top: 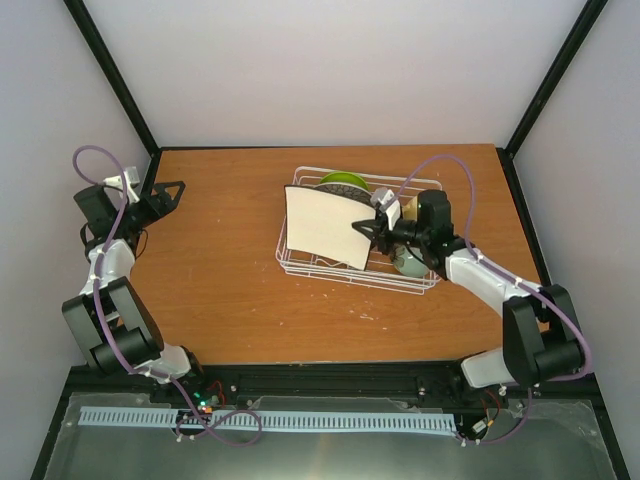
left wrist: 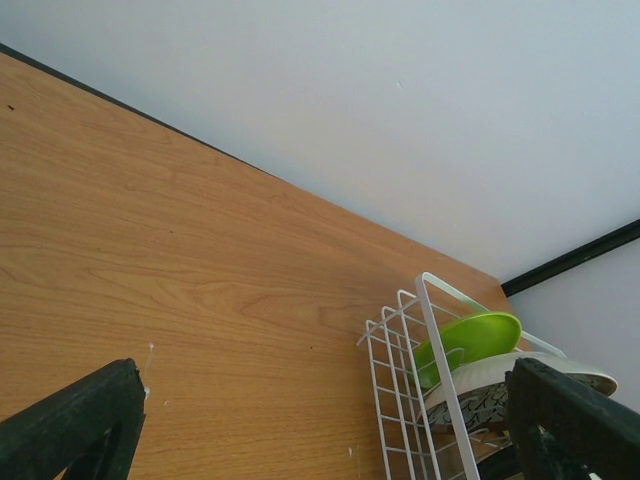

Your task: Load the mixed dishes into the dish rack

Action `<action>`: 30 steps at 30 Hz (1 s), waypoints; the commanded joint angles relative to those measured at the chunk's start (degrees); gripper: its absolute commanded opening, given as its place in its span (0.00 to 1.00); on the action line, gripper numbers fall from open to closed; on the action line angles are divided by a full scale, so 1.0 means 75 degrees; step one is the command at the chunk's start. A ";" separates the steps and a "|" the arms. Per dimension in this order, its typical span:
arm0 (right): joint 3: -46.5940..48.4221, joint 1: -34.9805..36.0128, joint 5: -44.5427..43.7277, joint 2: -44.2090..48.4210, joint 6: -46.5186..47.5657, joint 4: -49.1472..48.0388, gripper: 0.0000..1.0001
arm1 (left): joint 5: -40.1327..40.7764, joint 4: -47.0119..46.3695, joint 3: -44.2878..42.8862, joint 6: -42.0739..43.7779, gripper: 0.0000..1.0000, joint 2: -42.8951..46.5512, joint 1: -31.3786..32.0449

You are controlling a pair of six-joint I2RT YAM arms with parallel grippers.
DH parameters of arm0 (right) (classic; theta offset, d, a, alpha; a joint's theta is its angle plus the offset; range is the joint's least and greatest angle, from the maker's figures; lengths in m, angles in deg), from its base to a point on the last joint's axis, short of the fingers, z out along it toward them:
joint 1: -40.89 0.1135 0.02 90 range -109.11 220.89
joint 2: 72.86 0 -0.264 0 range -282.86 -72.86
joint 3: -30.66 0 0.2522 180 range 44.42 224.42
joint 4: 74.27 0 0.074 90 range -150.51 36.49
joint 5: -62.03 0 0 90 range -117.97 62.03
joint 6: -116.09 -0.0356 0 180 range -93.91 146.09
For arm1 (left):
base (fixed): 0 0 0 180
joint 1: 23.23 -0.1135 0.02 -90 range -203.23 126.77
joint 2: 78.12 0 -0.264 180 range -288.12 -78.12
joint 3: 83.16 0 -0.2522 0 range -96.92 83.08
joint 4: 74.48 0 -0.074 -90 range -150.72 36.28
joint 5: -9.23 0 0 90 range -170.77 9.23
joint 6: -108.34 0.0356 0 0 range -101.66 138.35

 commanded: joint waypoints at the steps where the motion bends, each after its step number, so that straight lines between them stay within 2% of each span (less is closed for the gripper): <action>1: 0.0216 -0.0016 -0.0611 -0.0927 0.0741 0.0576 0.03 | -0.0223 -0.0310 -0.0005 -0.0071 0.98 0.0051 -0.0046; 10: 0.0835 -0.0006 -0.0765 -0.1562 0.1310 0.1328 0.03 | -0.0156 -0.0317 -0.0026 -0.0036 0.98 -0.0042 -0.0046; 24: 0.0863 0.0239 -0.1040 -0.1251 0.1312 0.2167 0.03 | -0.0139 -0.0291 -0.0020 0.0011 0.98 -0.0019 -0.0040; 30: 0.0700 0.0290 -0.1627 -0.1054 0.1438 0.2259 0.03 | -0.0122 -0.0246 -0.0017 0.0048 0.98 0.0047 -0.0046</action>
